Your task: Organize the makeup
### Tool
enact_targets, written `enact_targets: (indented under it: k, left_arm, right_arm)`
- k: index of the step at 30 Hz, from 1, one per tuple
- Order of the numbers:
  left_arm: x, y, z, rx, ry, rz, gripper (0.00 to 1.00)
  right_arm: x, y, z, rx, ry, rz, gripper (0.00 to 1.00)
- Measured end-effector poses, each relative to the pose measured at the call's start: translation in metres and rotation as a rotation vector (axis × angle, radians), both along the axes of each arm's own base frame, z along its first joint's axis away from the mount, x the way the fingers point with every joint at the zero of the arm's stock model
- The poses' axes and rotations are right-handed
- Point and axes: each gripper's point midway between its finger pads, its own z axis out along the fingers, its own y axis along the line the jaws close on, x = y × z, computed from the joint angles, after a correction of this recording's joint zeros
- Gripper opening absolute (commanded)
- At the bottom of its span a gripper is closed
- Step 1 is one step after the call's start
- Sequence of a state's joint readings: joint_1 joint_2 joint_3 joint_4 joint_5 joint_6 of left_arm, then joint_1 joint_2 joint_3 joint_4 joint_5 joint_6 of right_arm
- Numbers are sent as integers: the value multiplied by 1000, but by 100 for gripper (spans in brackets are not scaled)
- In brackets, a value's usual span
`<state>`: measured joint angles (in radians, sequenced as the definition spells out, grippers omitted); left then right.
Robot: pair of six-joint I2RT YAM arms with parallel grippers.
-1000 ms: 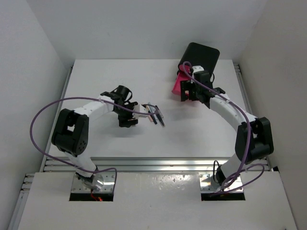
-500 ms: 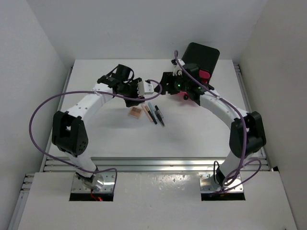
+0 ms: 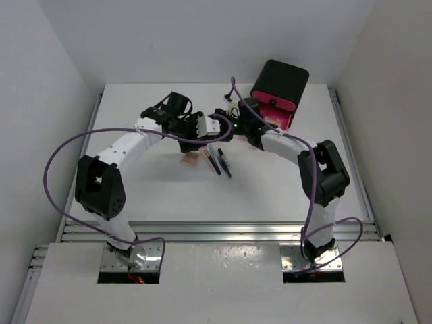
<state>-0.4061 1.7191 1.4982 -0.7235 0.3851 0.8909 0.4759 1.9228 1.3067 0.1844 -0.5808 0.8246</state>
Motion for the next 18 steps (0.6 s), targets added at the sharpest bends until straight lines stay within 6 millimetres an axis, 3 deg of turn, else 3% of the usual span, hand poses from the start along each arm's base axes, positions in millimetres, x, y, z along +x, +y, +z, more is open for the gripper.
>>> enact_targets:
  k: [2, 5, 6, 8, 10, 11, 12, 14, 15, 18]
  left_arm:
    - [-1, -2, 0, -3, 2, -1, 46]
    - [0, -4, 1, -9, -3, -1, 46]
    - [1, -5, 2, -12, -5, 1, 46]
    - [1, -5, 2, -12, -9, 2, 46]
    - [5, -5, 3, -13, -21, 9, 52]
    - [6, -6, 4, -17, -27, 10, 58]
    - [7, -7, 5, -20, -30, 10, 75]
    - [8, -7, 5, -23, -32, 16, 95]
    - [8, -7, 5, -23, -31, 20, 100]
    - [9, -6, 6, -17, -29, 46, 100]
  right_arm:
    - [-3, 8, -7, 12, 34, 15, 51]
    - [-6, 15, -14, 28, 70, 32, 35]
    - [-6, 17, -14, 32, 75, 39, 24]
    - [-5, 19, -15, 37, 90, 39, 11]
    - [-3, 20, -13, 50, 117, 24, 0]
    - [-2, 19, -13, 53, 126, 17, 0]
    - [0, 17, -12, 56, 130, 11, 0]
    - [0, 18, -12, 57, 127, 13, 0]
    - [0, 17, -12, 56, 123, 12, 0]
    - [2, 16, -11, 59, 117, 7, 0]
